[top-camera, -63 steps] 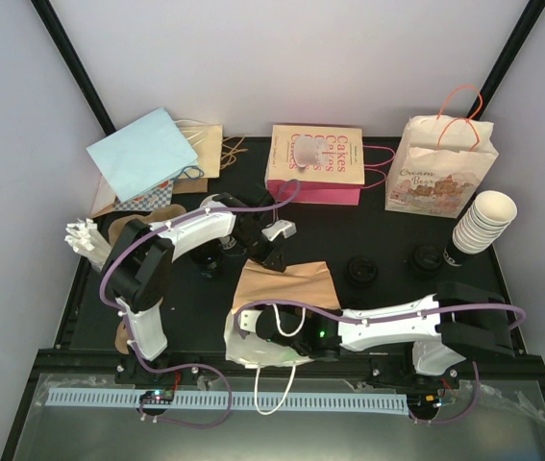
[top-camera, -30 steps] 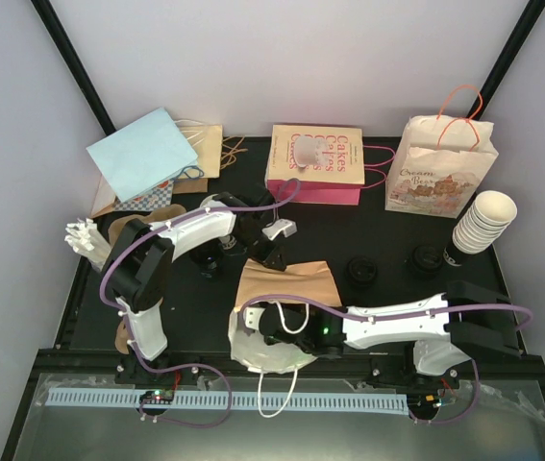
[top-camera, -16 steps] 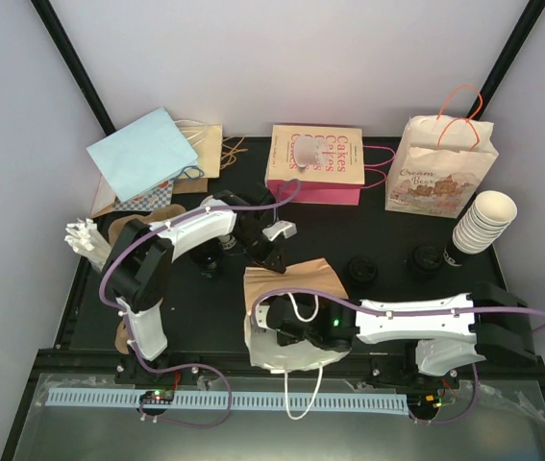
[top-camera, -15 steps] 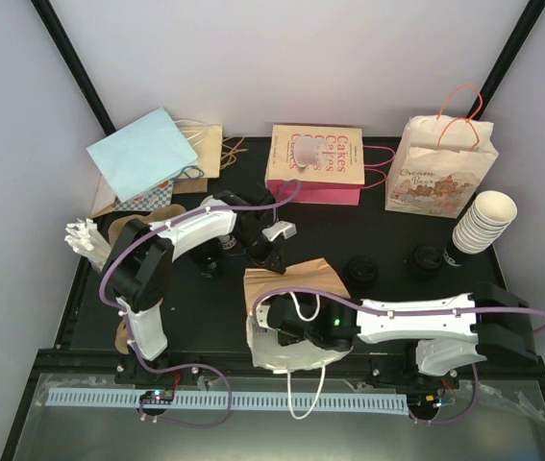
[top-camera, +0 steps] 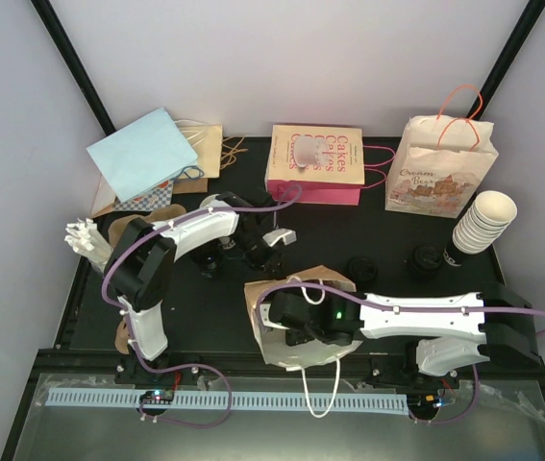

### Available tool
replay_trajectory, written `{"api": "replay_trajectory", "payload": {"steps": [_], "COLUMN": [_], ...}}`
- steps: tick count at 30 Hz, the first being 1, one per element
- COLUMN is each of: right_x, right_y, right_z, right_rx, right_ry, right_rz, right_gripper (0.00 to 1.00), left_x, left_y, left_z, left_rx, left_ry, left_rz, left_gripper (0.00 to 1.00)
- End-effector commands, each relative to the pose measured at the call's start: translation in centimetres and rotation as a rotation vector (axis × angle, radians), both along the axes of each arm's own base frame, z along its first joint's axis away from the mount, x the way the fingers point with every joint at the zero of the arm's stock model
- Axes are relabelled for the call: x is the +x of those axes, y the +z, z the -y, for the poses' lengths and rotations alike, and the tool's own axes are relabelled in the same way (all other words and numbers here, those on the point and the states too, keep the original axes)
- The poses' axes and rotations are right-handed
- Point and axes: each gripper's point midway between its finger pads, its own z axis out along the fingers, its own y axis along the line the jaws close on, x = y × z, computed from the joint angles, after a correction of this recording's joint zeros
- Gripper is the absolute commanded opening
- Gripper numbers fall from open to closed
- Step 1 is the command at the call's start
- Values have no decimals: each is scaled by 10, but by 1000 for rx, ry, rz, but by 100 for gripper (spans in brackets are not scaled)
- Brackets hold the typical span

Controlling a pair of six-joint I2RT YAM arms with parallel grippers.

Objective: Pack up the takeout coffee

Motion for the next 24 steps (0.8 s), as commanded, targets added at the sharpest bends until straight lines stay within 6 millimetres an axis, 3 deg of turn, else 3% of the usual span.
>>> {"api": "replay_trajectory", "payload": {"steps": [1,7,13,18,24], "right_x": [-6,-17,-12,-5,4], "right_y": [10,14,21,27,35], "right_z": [1,-1,-5,-7,-8], "right_rx": [-16,-33,-21,-21,-14], "right_ry": [37,91,97,100,102], "right_rz": [-51,-109,-103,-102,-102], "right_gripper": [100,100,100,100,100], "left_x": [-7,35,76,96,101], "left_y": [23,56,101,125,166], "left_z": [12,7,-3,-19,-41], "left_rx": [-71,-64,-55,-48,-87], "left_ry": [13,102,192,263,327], "left_rz": [-57,91,244,341,481], "left_gripper": [39,64,85,90,91]}}
